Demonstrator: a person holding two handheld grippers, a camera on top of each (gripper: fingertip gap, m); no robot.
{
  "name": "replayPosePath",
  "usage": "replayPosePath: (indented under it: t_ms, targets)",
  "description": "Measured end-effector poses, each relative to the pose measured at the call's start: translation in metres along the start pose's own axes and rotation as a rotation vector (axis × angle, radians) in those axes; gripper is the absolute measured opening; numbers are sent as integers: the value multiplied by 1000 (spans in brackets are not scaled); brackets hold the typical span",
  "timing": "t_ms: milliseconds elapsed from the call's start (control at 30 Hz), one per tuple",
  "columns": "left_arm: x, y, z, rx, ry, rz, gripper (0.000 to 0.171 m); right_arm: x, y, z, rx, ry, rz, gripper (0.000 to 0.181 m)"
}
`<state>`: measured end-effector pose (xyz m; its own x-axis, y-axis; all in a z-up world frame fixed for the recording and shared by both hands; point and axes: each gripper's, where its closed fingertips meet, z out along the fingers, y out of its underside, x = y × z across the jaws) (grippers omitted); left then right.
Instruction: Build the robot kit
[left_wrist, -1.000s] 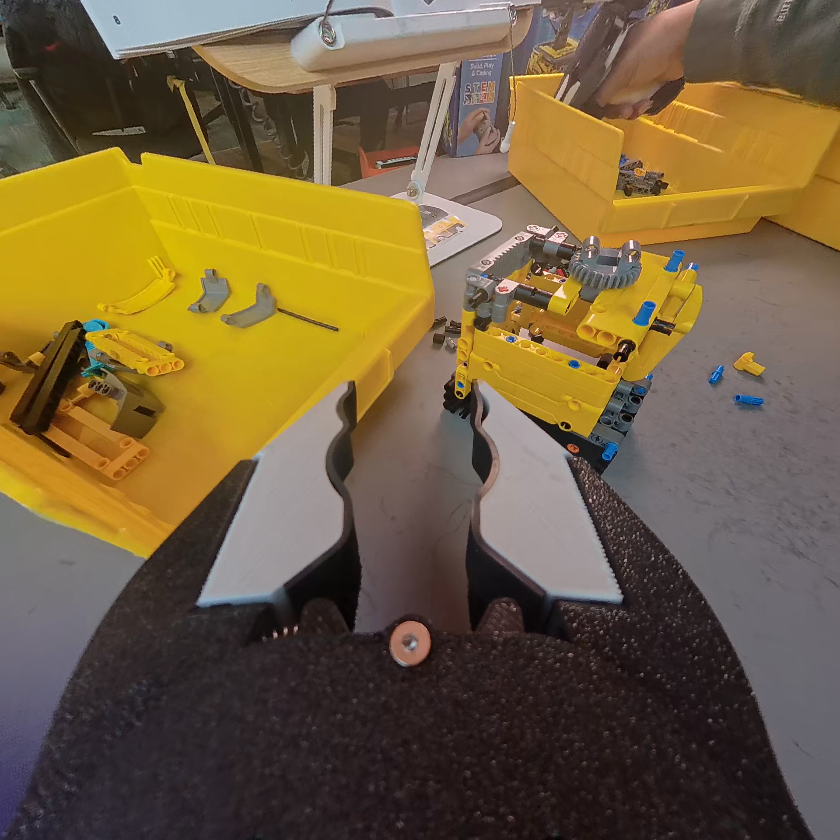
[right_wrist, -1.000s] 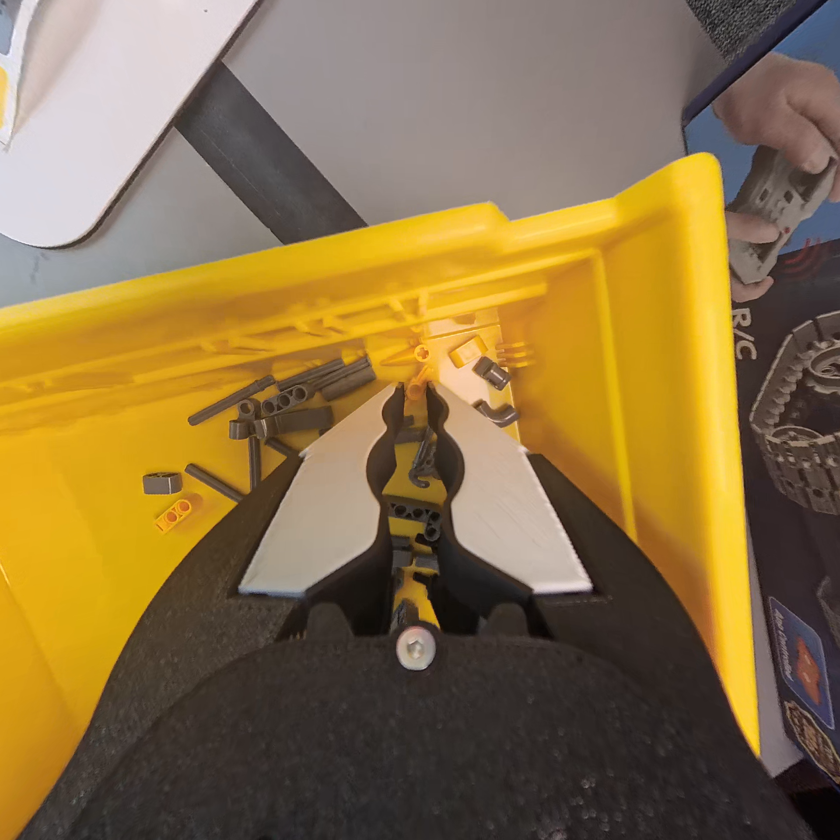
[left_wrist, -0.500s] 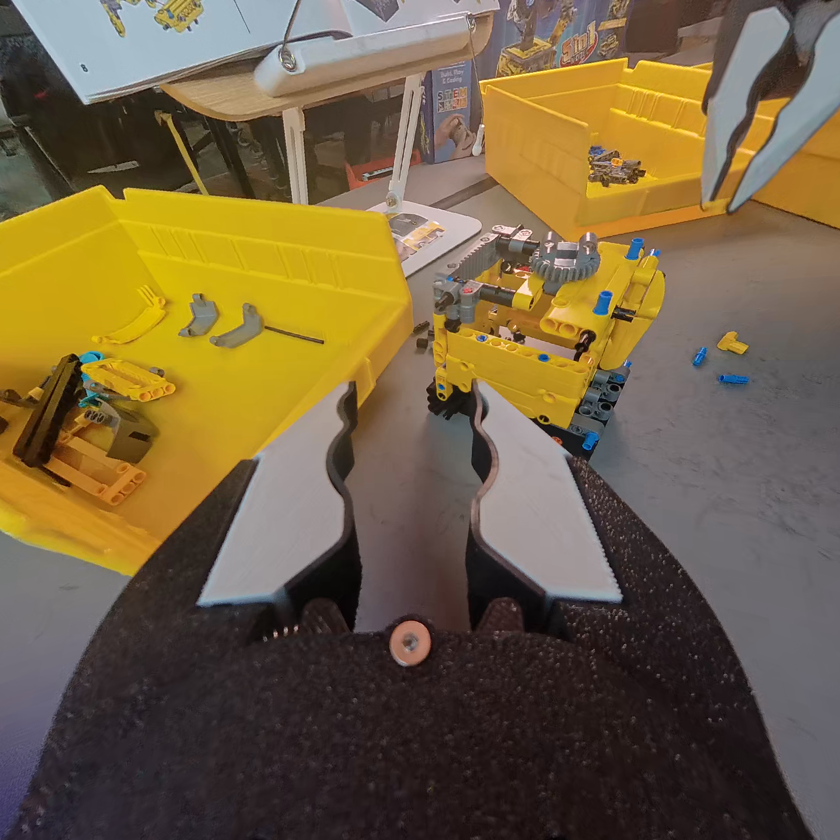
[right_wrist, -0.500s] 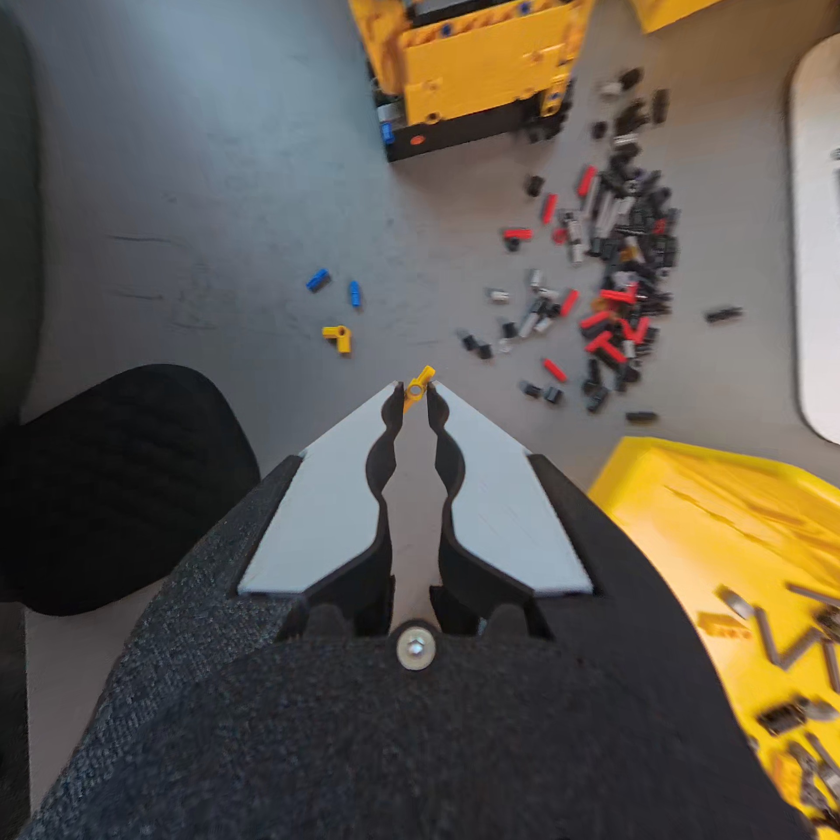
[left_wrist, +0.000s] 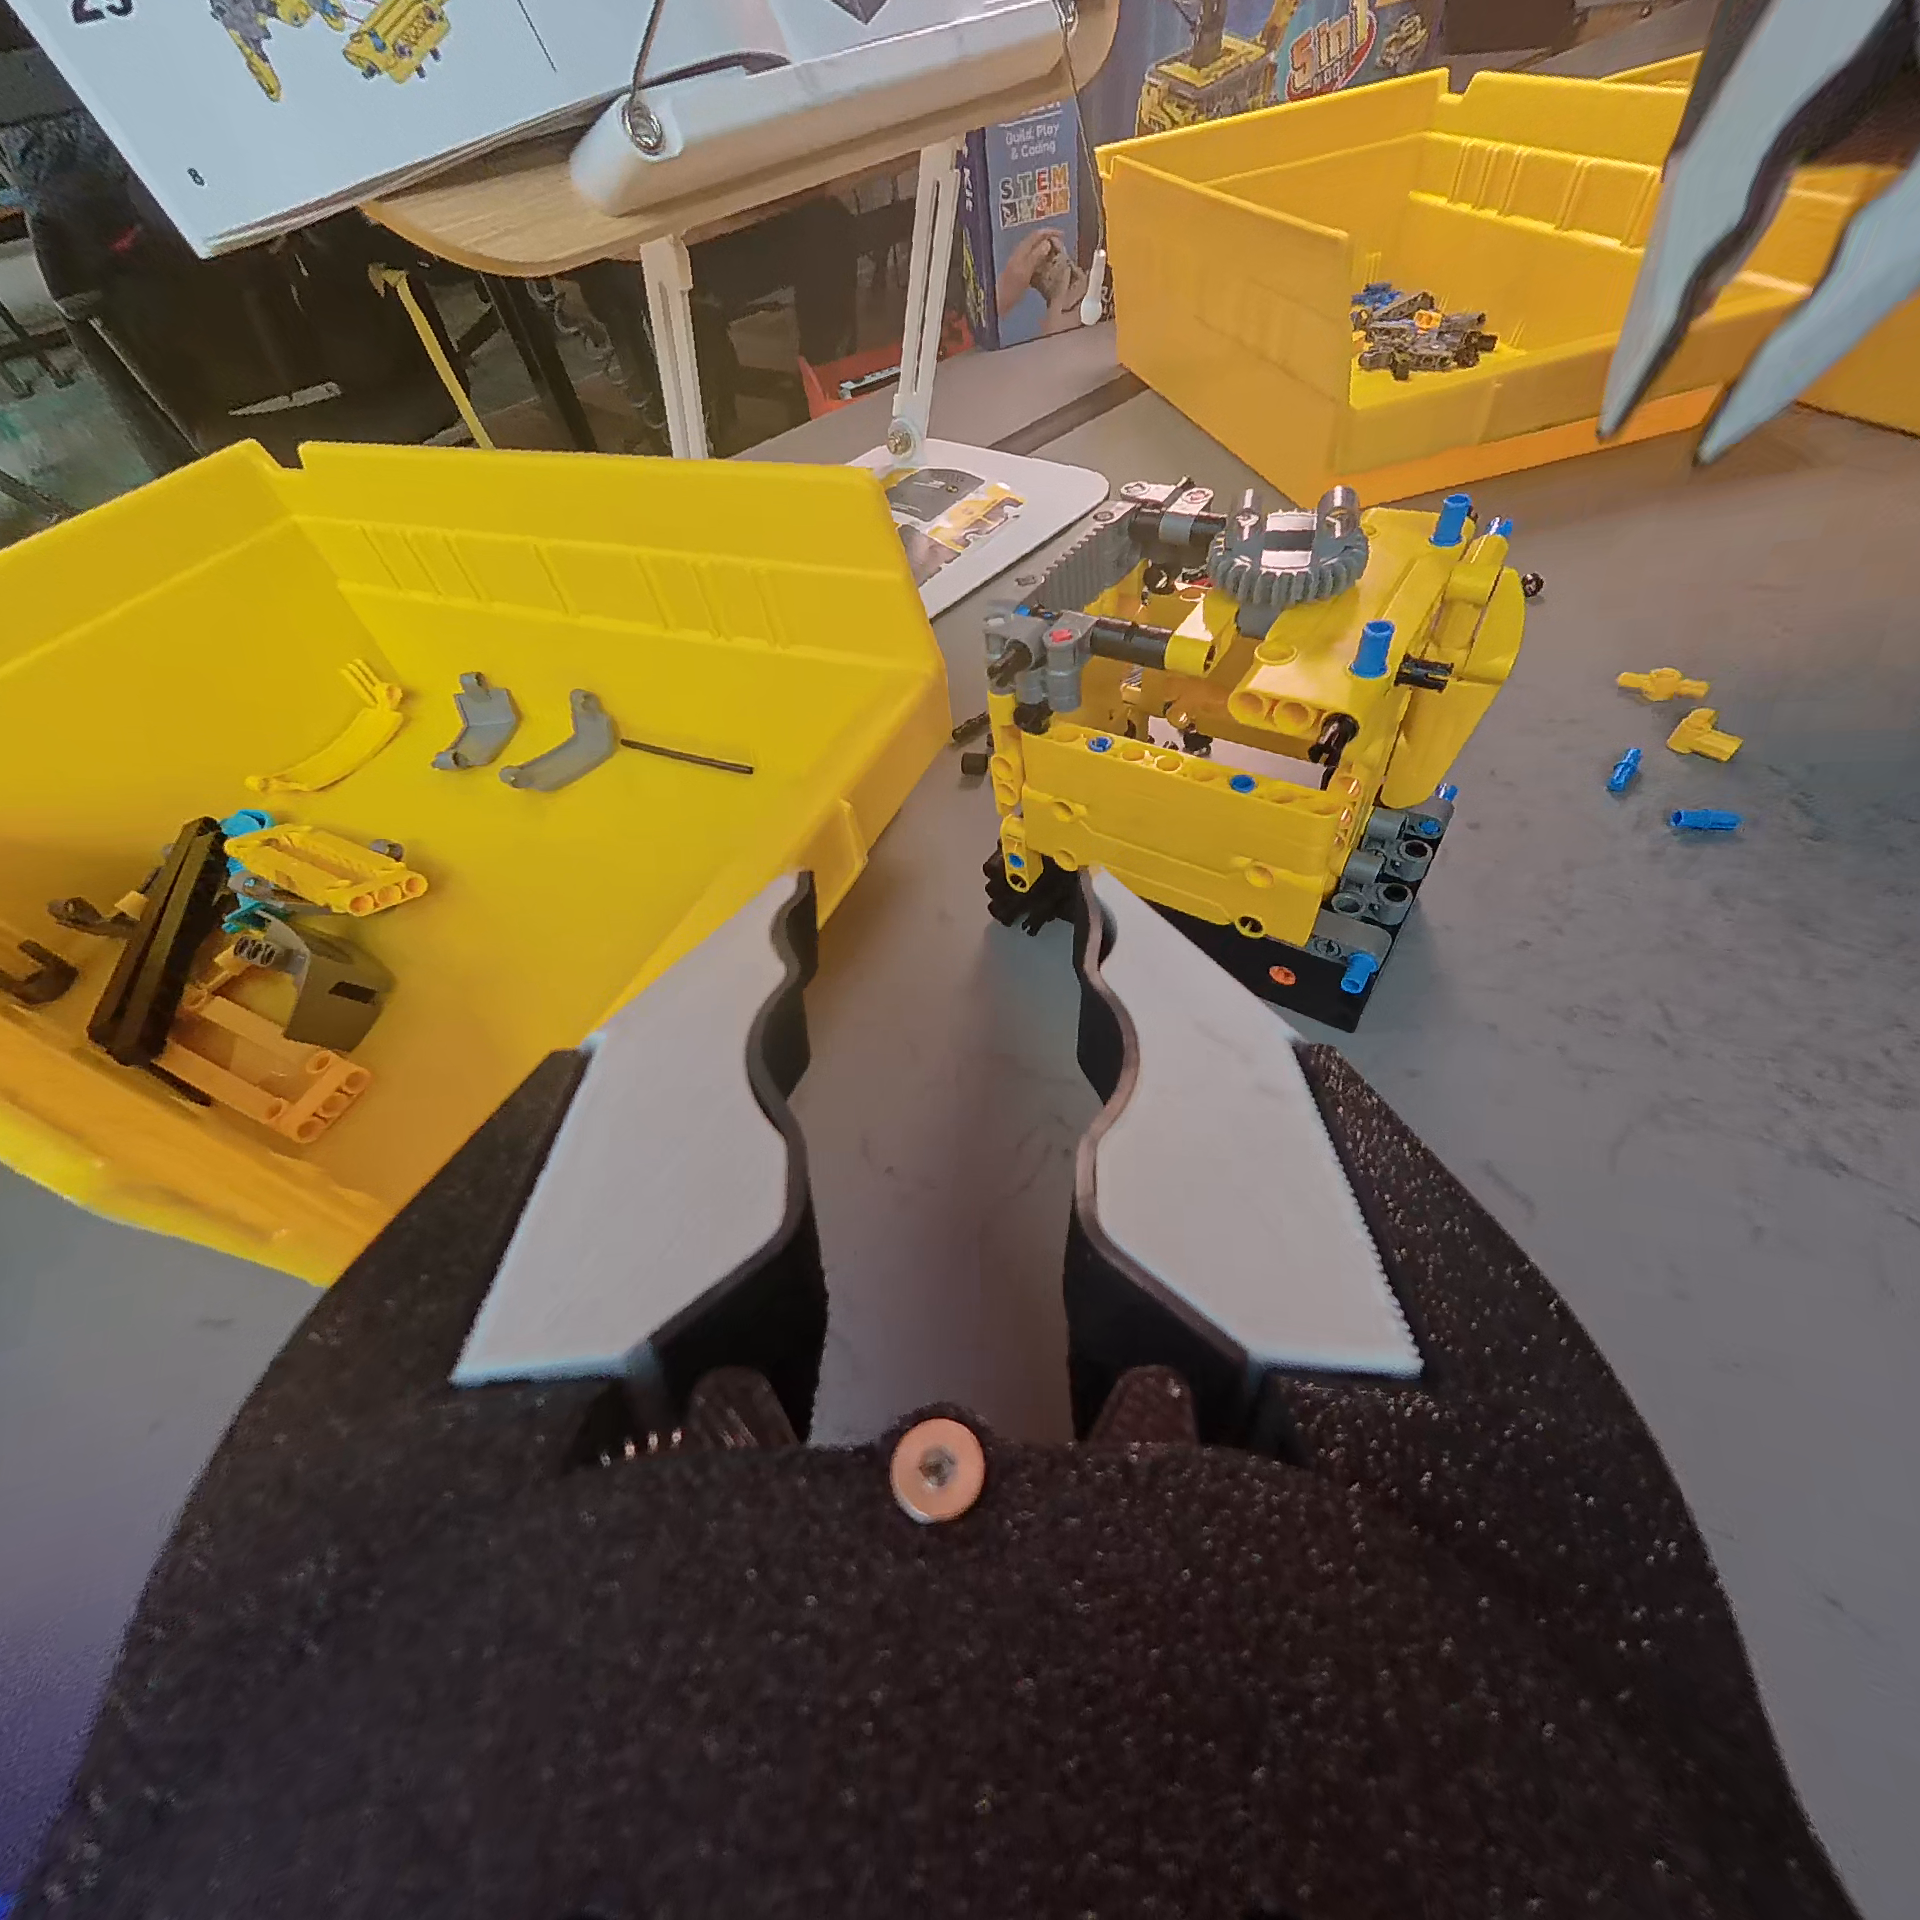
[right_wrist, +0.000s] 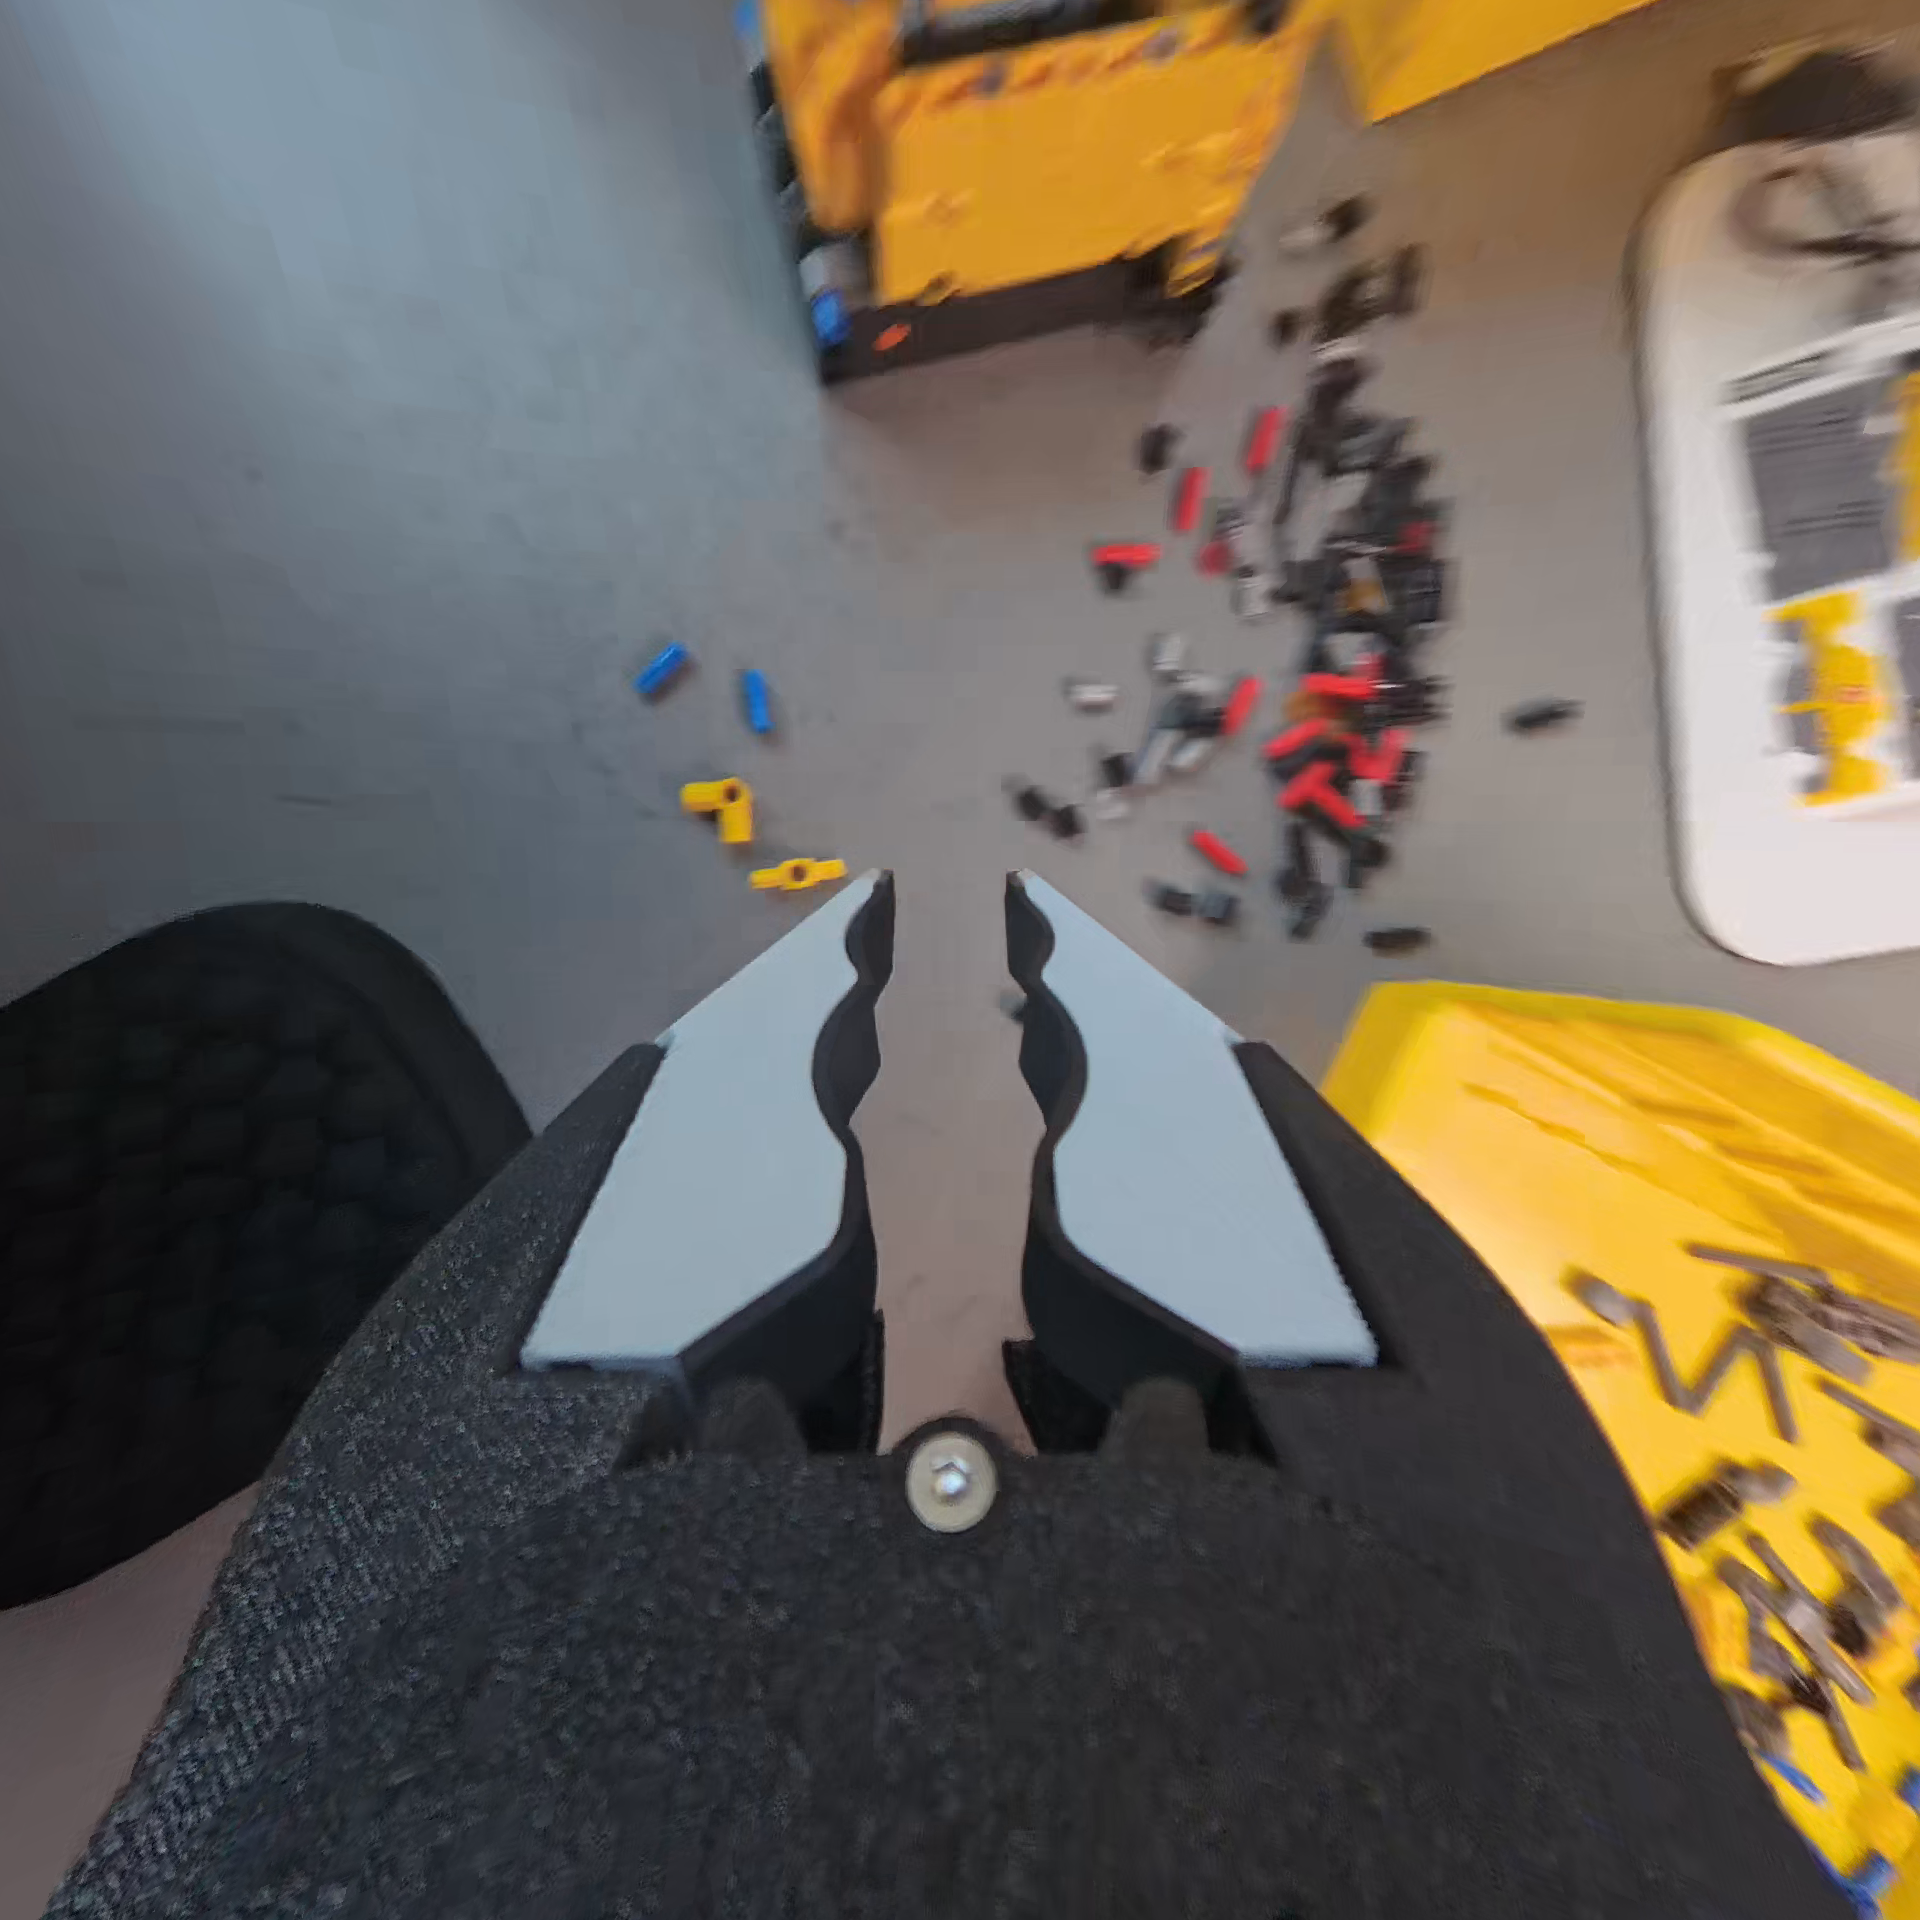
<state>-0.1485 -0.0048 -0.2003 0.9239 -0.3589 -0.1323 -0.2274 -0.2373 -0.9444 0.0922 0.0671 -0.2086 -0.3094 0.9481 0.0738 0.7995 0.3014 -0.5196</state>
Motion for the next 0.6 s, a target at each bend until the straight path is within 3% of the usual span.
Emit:
replayPosePath:
  t_ms: [100, 200, 267, 333, 467, 600]
  targets:
    - [0, 1, 2, -6, 2, -5, 49, 99, 2, -61, 107, 229, 172, 19]
    - [-1, 1, 2, -6, 3, -12, 49, 208, 55, -93, 61, 432, 373, 17]
    - [-2, 1, 2, -4, -2, -18, 49, 258, 94, -89, 9, 463, 540, 16]
    - [-5, 1, 1, -2, -11, -29, 49, 284, 120, -69, -10, 416, 689, 16]
    - [-8, 1, -1, 3, -16, -50, 49, 306, 157, -31, -99, 394, 946, 16]
    - [-8, 0, -2, 9, -1, -65, 49, 312, 169, -11, -106, 390, 1027, 18]
